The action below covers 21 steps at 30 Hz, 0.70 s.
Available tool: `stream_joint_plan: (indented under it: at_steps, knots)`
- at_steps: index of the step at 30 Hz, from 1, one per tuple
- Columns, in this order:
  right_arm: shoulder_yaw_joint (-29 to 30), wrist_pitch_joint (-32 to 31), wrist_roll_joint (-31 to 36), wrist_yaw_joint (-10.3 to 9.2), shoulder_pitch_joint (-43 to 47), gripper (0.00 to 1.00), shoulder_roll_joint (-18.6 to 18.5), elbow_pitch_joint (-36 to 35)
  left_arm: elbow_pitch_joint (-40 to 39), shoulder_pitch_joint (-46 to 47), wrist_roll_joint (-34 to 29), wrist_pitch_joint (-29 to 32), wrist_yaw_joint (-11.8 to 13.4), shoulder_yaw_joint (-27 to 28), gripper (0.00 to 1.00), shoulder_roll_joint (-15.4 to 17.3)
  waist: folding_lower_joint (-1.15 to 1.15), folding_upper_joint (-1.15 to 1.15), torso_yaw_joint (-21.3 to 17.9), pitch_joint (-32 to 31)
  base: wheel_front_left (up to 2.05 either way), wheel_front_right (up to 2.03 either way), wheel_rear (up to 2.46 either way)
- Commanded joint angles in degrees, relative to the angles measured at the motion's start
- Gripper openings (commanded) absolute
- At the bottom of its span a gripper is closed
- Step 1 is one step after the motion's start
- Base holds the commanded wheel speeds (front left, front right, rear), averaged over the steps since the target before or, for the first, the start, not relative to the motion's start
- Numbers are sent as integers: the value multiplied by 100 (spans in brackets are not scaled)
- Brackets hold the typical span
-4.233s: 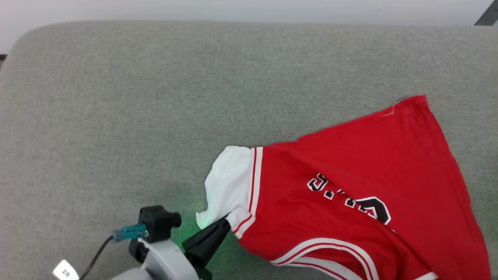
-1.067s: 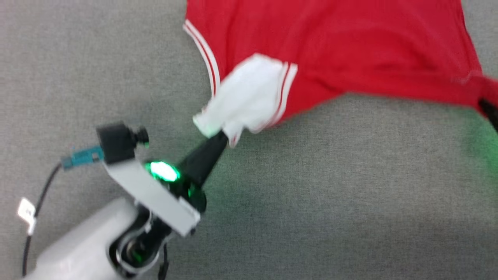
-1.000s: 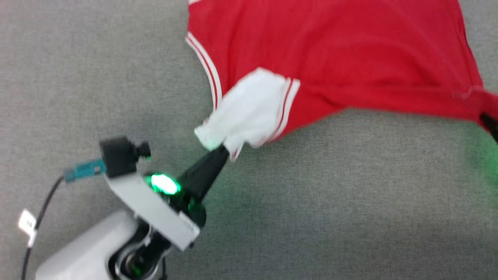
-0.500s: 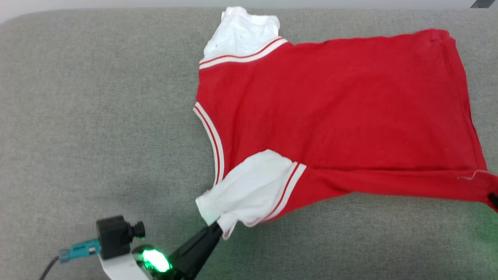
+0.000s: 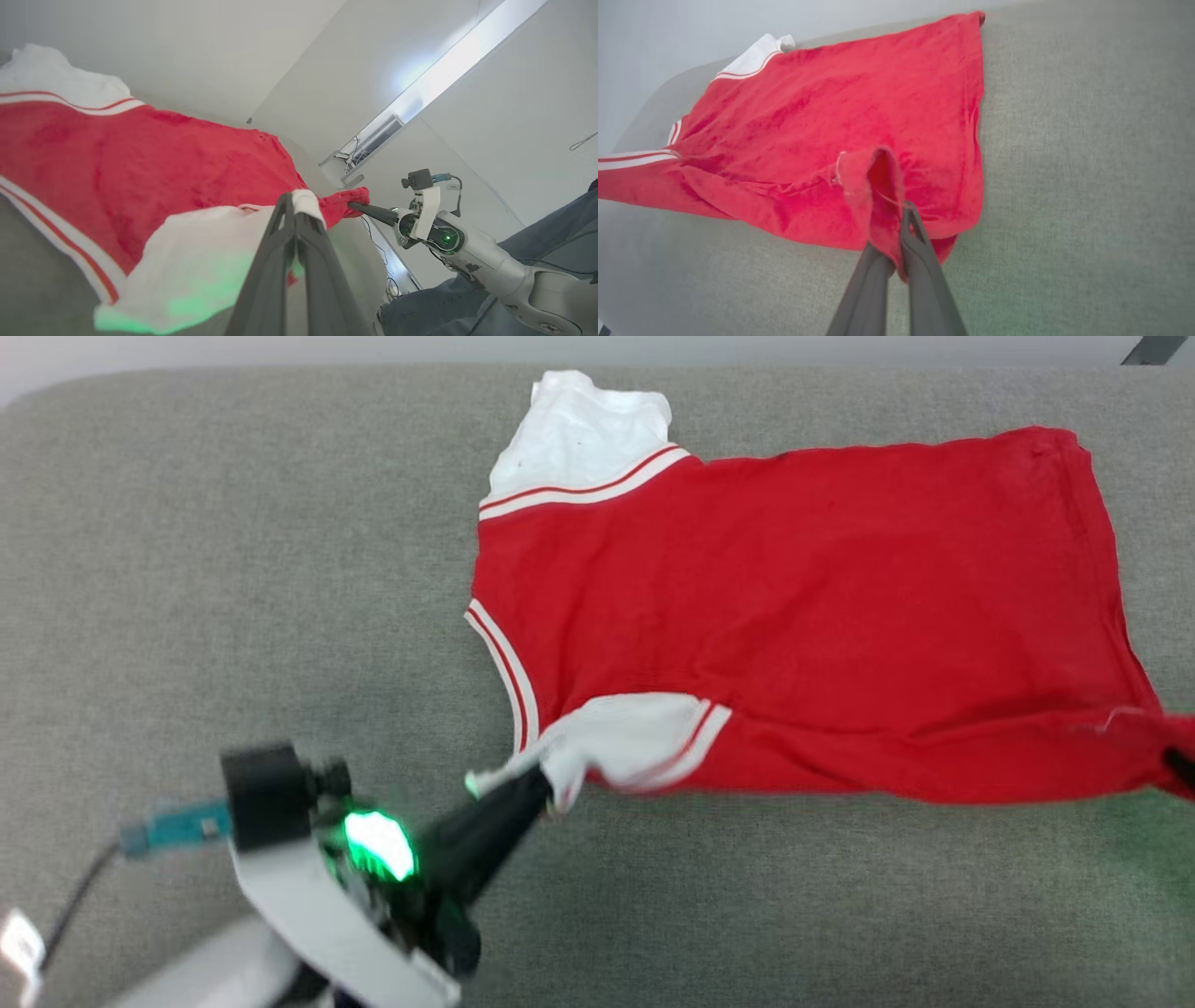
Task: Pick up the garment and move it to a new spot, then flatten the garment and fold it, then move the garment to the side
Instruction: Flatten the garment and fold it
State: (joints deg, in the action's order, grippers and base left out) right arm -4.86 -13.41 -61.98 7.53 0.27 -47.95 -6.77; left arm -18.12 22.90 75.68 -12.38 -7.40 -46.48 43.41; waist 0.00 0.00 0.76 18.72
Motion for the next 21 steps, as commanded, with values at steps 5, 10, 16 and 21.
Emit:
stream_joint_plan:
  at_steps: [5,10,16,21]
  knots:
    - [121,-413,227,-9,-735,0,315,151,466,1044,198,151,-11,39,0,-166,0,0,-35,11,0,0,0]
    - [-59,-620,511,-9,-1532,0,546,589,978,1694,442,184,-11,-7,0,-309,0,0,-166,164,0,0,0]
    - [-275,-529,685,-8,-2401,0,879,1344,1634,2117,433,53,-11,-72,0,-451,0,0,-256,356,0,0,0]
    - [-640,-384,819,-9,-2963,0,1083,2050,2310,2341,426,-42,-11,-296,0,-633,0,0,-237,483,0,0,0]
